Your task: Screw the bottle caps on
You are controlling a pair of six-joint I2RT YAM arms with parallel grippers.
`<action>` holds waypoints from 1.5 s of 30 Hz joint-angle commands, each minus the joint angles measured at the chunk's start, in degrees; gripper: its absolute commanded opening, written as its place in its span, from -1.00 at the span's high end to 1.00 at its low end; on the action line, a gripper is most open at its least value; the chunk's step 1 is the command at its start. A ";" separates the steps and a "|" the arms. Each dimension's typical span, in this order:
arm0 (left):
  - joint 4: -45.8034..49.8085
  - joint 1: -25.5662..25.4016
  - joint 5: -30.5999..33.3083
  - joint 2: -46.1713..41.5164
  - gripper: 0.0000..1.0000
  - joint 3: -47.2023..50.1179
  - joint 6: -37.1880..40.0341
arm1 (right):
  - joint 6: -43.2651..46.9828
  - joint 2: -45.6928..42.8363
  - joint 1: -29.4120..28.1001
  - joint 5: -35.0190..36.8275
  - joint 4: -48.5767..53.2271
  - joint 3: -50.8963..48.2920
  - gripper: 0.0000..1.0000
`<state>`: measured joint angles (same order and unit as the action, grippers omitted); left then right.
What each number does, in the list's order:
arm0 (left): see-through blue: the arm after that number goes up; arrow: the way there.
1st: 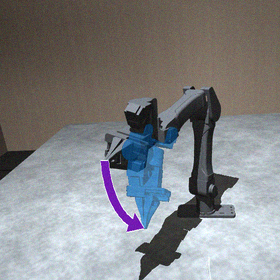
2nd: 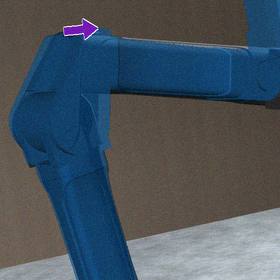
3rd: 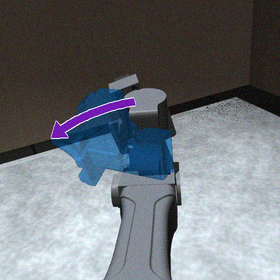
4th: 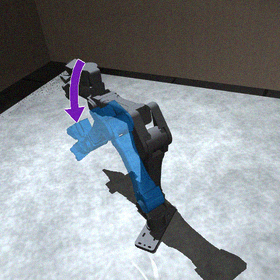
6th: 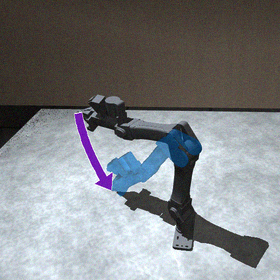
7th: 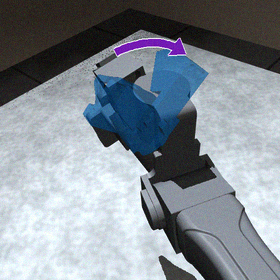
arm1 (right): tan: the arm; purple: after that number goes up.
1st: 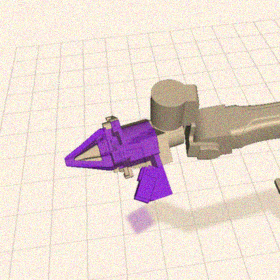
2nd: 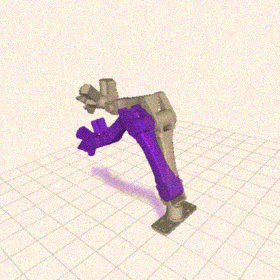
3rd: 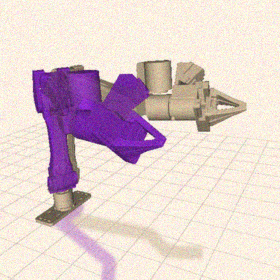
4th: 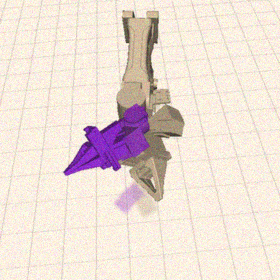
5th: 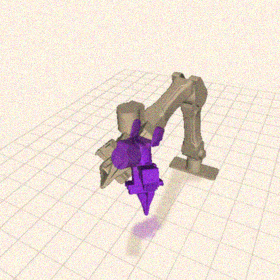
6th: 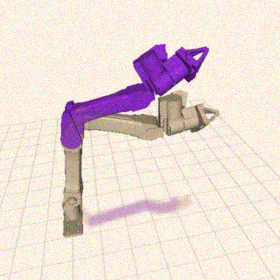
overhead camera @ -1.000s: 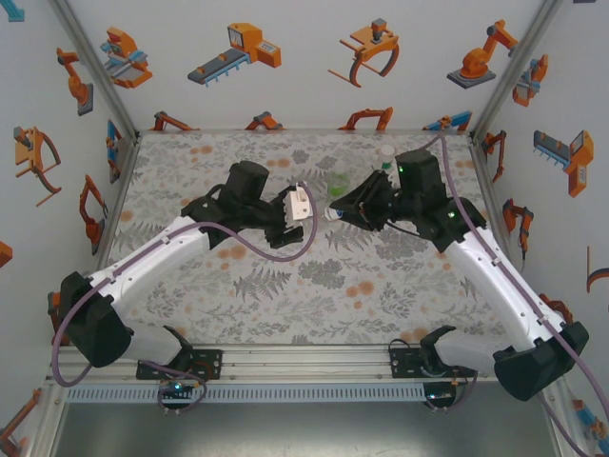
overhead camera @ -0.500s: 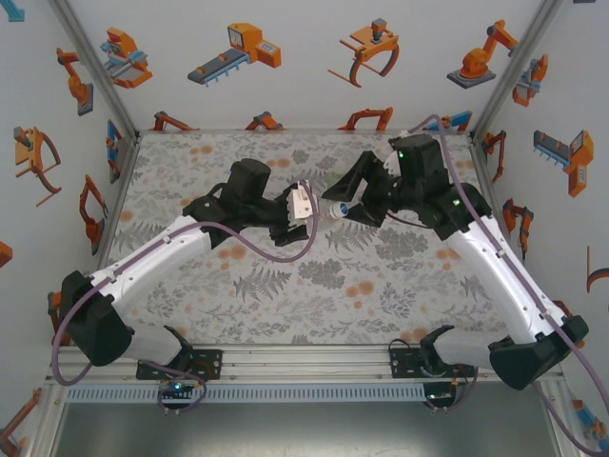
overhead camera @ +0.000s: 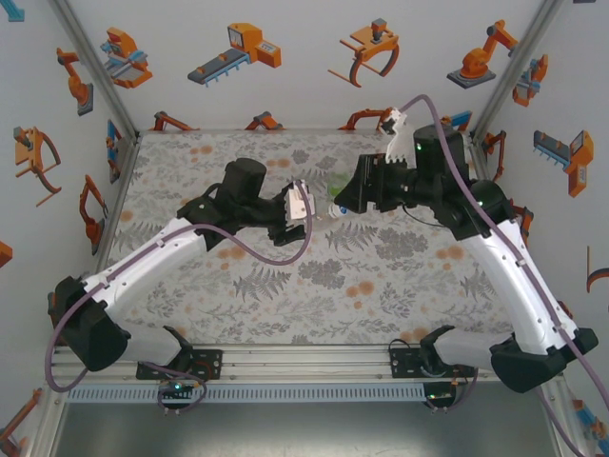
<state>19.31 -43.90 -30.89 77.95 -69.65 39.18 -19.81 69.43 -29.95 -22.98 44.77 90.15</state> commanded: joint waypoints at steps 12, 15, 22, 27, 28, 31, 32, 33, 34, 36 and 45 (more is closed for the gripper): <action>2.58 -0.26 -6.15 -2.72 1.00 -2.02 0.00 | 57.85 -6.56 -0.02 -26.07 -7.86 -8.93 -0.20; 2.58 -0.30 -6.30 -2.75 1.00 -2.25 -0.14 | 60.05 -5.64 -0.04 -26.15 -5.81 -8.37 -0.13; 2.57 -0.30 -6.27 -2.72 1.00 -2.34 -0.58 | 60.24 -5.53 -0.03 -25.98 -7.07 -10.02 0.03; 2.64 -0.26 -6.19 -2.96 1.00 -2.25 -0.59 | 60.25 -5.27 -0.08 -25.02 -6.91 -10.52 0.08; 2.58 -0.23 -6.17 -3.11 1.00 -2.25 -0.57 | 60.24 -5.19 -0.02 -25.01 -6.96 -10.52 0.09; 2.53 -0.22 -6.13 -3.25 1.00 -1.90 -0.55 | 60.24 -5.05 -0.02 -25.30 -7.03 -10.44 0.16; 2.54 -0.26 -6.06 -3.40 1.00 -1.81 -0.59 | 60.18 -5.01 -0.02 -25.57 -7.05 -10.35 0.18; 2.51 -0.26 -6.10 -3.36 1.00 -1.69 -0.57 | 60.16 -4.98 -0.07 -25.81 -7.00 -10.34 0.22; 2.54 -0.26 -6.07 -3.41 1.00 -1.64 -0.55 | 60.16 -5.00 -0.02 -26.09 -7.05 -10.34 0.24; 2.20 -0.24 -5.97 -3.46 1.00 -1.50 -0.70 | 60.11 -4.92 -0.02 -26.21 -6.85 -10.37 0.29; 0.70 -0.28 -5.71 -3.38 1.00 -1.33 -0.92 | 52.23 -4.55 -0.30 -25.15 -8.46 -11.08 0.63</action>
<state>22.09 -43.90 -35.11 76.20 -70.13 39.16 37.21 64.60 -29.91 -47.29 37.56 79.96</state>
